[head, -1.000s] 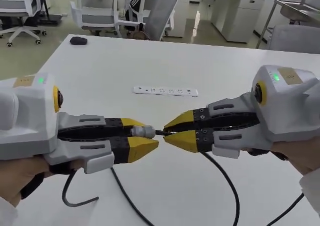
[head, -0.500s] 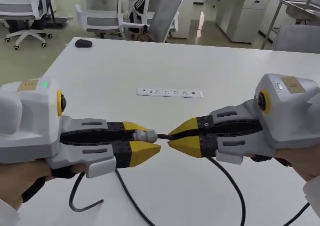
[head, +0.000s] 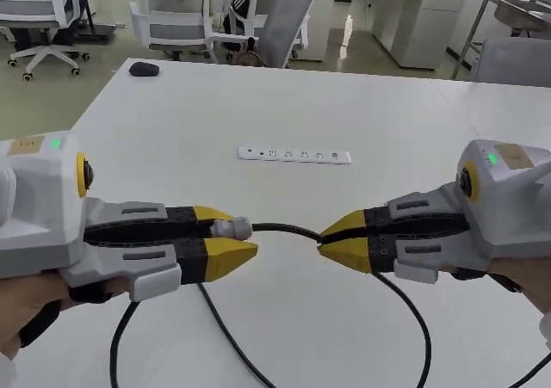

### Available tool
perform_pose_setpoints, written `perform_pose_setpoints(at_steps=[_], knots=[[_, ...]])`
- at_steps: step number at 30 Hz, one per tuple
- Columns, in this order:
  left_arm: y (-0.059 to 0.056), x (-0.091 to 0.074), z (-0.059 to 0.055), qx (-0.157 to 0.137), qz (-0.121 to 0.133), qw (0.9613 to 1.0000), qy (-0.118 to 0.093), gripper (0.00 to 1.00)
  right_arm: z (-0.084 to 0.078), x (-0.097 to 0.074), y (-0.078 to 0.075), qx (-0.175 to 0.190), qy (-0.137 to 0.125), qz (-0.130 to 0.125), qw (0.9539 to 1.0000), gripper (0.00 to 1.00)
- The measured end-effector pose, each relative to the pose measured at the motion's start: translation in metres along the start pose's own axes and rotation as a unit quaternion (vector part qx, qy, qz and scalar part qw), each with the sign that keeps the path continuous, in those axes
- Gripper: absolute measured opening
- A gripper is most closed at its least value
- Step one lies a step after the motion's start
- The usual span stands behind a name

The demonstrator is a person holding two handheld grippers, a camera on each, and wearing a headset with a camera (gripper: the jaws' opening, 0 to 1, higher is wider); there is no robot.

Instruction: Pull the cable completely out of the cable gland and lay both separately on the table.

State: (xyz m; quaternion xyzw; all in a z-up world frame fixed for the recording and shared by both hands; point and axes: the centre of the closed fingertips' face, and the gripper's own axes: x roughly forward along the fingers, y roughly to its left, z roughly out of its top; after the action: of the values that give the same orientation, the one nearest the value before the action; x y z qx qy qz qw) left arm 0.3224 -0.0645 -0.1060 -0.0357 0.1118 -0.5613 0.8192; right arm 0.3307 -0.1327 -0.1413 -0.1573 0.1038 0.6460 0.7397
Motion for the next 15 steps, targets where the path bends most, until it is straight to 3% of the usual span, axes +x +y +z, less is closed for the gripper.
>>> perform_pose_setpoints(at_steps=[8, 15], knots=[[0.006, -0.007, 0.003, -0.006, 0.008, 0.9999, -0.006, 0.17, -0.026, -0.011, -0.003, 0.03, 0.021, -0.018, 0.9992, 0.03], [0.007, -0.005, 0.005, -0.008, 0.009, 0.9999, -0.008, 0.17, -0.031, -0.013, -0.002, 0.04, 0.02, -0.022, 0.9987, 0.03]])
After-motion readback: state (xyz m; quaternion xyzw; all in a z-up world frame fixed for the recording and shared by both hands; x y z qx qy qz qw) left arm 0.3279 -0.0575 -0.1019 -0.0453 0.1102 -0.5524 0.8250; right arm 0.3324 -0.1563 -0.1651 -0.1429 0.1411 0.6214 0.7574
